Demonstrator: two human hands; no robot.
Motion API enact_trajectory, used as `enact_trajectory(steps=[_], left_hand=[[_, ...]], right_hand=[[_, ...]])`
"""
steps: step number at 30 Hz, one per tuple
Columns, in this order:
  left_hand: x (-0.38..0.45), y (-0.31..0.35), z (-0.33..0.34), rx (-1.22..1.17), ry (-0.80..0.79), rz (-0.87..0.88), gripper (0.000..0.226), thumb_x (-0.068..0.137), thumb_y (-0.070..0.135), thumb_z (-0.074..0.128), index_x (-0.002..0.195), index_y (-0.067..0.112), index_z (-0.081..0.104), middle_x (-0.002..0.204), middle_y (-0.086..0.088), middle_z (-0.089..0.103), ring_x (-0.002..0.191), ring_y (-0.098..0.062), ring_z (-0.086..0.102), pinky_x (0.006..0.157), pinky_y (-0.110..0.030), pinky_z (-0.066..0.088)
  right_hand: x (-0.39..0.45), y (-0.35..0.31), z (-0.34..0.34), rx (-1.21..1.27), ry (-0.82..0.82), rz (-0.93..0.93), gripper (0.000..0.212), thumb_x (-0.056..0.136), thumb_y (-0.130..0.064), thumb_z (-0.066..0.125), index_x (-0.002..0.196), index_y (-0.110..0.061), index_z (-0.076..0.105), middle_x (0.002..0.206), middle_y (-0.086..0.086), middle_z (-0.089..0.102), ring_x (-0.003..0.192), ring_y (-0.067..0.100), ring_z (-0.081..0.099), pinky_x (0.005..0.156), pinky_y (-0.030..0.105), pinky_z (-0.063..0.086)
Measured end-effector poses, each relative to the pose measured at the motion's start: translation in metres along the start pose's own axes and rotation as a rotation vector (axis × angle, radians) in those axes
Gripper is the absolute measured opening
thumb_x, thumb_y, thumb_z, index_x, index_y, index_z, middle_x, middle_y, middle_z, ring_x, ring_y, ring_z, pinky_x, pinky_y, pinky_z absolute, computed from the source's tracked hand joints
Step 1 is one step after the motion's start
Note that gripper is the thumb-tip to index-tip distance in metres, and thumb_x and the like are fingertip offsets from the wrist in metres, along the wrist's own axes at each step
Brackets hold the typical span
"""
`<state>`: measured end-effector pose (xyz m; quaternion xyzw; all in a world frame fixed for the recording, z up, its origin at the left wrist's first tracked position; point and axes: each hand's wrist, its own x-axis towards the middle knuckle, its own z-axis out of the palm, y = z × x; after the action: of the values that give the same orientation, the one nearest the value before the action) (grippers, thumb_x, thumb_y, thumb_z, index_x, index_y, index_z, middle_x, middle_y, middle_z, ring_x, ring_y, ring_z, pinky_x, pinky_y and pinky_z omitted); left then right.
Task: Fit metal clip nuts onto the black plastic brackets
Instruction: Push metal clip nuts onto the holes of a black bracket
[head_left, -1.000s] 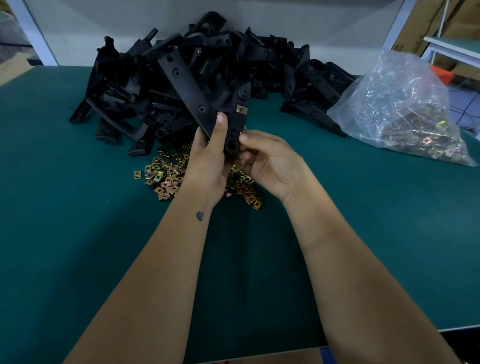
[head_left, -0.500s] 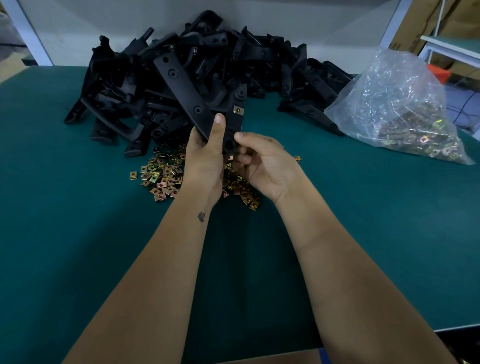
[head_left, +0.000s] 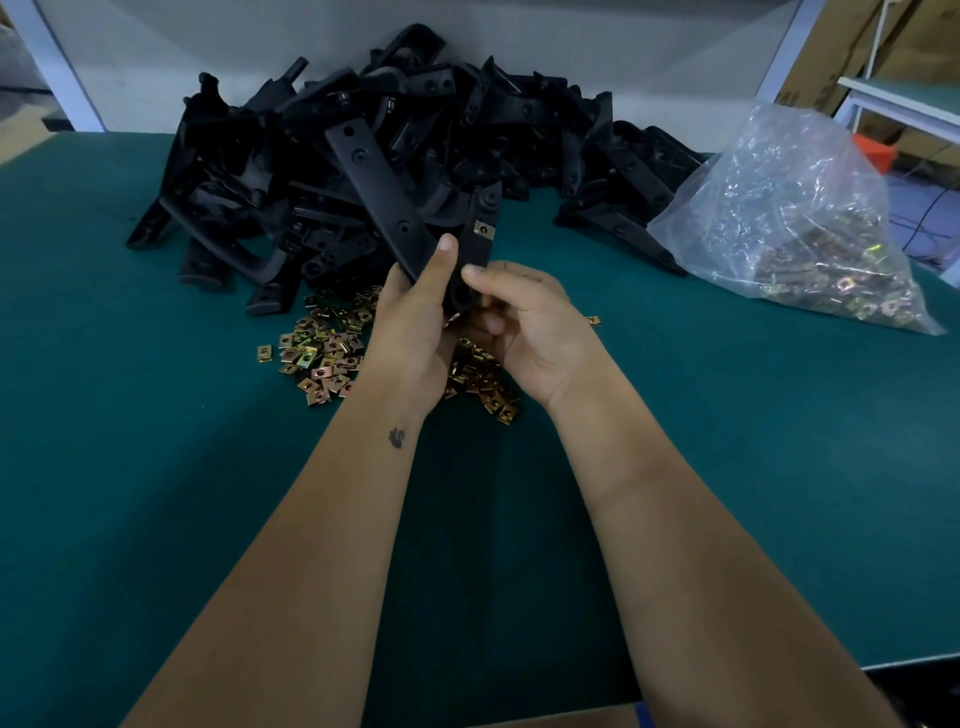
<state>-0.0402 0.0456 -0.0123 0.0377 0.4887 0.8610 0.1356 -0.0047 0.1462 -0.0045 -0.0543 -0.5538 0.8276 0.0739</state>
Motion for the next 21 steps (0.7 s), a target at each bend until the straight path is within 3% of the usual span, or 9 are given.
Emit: enact_trajectory(steps=[3, 5, 8, 10, 12, 15, 19, 21], left_hand=[[0.004, 0.003, -0.008, -0.039, -0.010, -0.017, 0.013, 0.097, 0.017, 0.059, 0.107, 0.017, 0.067, 0.104, -0.001, 0.075, 0.093, -0.014, 0.070, 0.076, -0.028, 0.055], [0.006, 0.004, -0.011, -0.074, 0.004, -0.026, 0.014, 0.097, 0.008, 0.057, 0.100, 0.017, 0.068, 0.096, -0.001, 0.075, 0.088, -0.014, 0.070, 0.080, -0.028, 0.055], [0.007, 0.005, -0.012, -0.210, 0.040, -0.061, 0.015, 0.097, 0.001, 0.056, 0.101, 0.011, 0.065, 0.091, -0.004, 0.072, 0.076, -0.012, 0.067, 0.069, -0.022, 0.055], [0.007, 0.006, -0.011, -0.250, 0.080, -0.088, 0.017, 0.097, 0.001, 0.056, 0.113, 0.005, 0.061, 0.094, -0.008, 0.068, 0.071, -0.013, 0.061, 0.064, -0.020, 0.053], [0.006, 0.007, -0.011, -0.272, 0.100, -0.120, 0.026, 0.097, 0.002, 0.055, 0.123, -0.001, 0.057, 0.101, -0.013, 0.066, 0.080, -0.018, 0.060, 0.081, -0.026, 0.056], [0.005, 0.007, -0.012, -0.258, 0.076, -0.129, 0.035, 0.098, 0.003, 0.053, 0.132, -0.005, 0.055, 0.118, -0.018, 0.062, 0.103, -0.027, 0.056, 0.110, -0.041, 0.043], [0.005, 0.006, -0.013, -0.251, 0.014, -0.125, 0.034, 0.098, 0.002, 0.052, 0.131, -0.004, 0.056, 0.121, -0.018, 0.064, 0.106, -0.026, 0.060, 0.108, -0.042, 0.045], [0.005, 0.005, -0.012, -0.239, -0.008, -0.112, 0.021, 0.097, -0.001, 0.052, 0.114, 0.000, 0.063, 0.103, -0.012, 0.071, 0.093, -0.022, 0.065, 0.100, -0.038, 0.050]], right_hand=[[-0.001, -0.003, 0.002, -0.056, 0.048, -0.041, 0.029, 0.089, -0.007, 0.064, 0.063, -0.014, 0.053, 0.056, -0.007, 0.049, 0.047, 0.004, 0.039, 0.050, 0.017, 0.032], [-0.001, -0.003, 0.002, -0.165, 0.111, -0.087, 0.025, 0.091, -0.010, 0.065, 0.067, -0.014, 0.059, 0.058, -0.008, 0.053, 0.049, 0.003, 0.043, 0.049, 0.017, 0.036], [-0.002, 0.000, 0.003, -0.489, 0.227, -0.240, 0.021, 0.095, -0.022, 0.062, 0.075, -0.017, 0.065, 0.061, -0.010, 0.054, 0.056, 0.003, 0.047, 0.057, 0.021, 0.040], [-0.005, 0.002, 0.005, -0.623, 0.228, -0.329, 0.015, 0.093, -0.029, 0.063, 0.082, -0.020, 0.067, 0.068, -0.013, 0.057, 0.063, 0.001, 0.052, 0.062, 0.021, 0.044], [-0.007, 0.006, 0.007, -0.737, 0.207, -0.374, 0.011, 0.090, -0.034, 0.065, 0.088, -0.023, 0.067, 0.078, -0.014, 0.063, 0.074, 0.000, 0.058, 0.067, 0.019, 0.047], [-0.006, 0.011, 0.008, -0.948, 0.235, -0.420, 0.019, 0.091, -0.038, 0.063, 0.094, -0.019, 0.063, 0.091, -0.009, 0.062, 0.086, 0.008, 0.057, 0.073, 0.029, 0.047], [-0.006, 0.010, 0.009, -0.994, 0.282, -0.477, 0.024, 0.091, -0.040, 0.062, 0.098, -0.018, 0.062, 0.094, -0.007, 0.062, 0.090, 0.010, 0.058, 0.078, 0.035, 0.050], [-0.006, 0.008, 0.009, -0.997, 0.304, -0.495, 0.025, 0.091, -0.041, 0.062, 0.097, -0.016, 0.062, 0.093, -0.005, 0.062, 0.087, 0.011, 0.058, 0.076, 0.037, 0.051]])
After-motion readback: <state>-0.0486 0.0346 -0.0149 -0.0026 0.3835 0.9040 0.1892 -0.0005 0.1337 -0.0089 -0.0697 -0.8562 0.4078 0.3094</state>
